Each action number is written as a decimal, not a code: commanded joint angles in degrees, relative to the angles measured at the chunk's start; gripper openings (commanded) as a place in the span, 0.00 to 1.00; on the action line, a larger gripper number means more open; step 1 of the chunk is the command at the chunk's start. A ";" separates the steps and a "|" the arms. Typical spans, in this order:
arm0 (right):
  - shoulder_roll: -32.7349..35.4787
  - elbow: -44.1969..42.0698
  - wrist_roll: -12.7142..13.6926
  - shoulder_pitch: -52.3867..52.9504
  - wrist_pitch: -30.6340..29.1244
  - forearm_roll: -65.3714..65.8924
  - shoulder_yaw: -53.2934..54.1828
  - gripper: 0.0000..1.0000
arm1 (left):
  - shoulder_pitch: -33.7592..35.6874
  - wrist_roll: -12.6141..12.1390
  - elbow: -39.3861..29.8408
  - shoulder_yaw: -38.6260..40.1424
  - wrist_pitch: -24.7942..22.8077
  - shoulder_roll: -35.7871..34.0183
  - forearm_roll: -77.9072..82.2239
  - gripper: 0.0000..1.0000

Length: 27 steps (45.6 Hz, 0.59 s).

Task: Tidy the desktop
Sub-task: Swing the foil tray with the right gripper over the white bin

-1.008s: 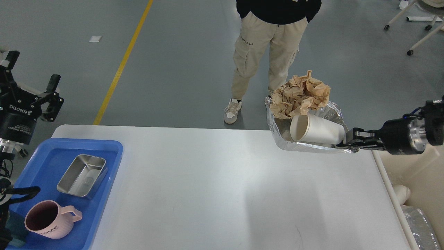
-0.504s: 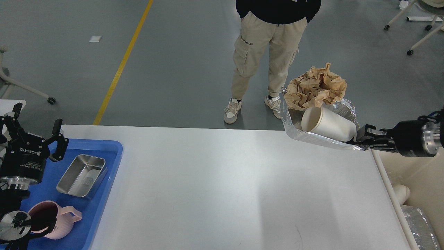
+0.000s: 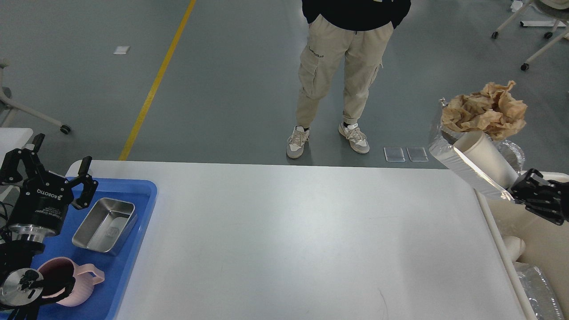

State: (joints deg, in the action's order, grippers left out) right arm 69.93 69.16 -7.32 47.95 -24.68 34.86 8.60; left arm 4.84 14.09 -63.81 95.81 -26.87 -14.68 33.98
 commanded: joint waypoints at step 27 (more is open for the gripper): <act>-8.58 -28.64 -0.33 -19.03 -0.37 -19.74 -0.34 0.00 | -0.53 -0.47 -0.09 -0.09 -0.55 -0.18 0.12 0.97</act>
State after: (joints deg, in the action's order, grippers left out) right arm 62.72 42.89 -7.38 30.73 -25.06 16.49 8.23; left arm 4.34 13.54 -63.90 95.71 -27.27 -14.80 34.02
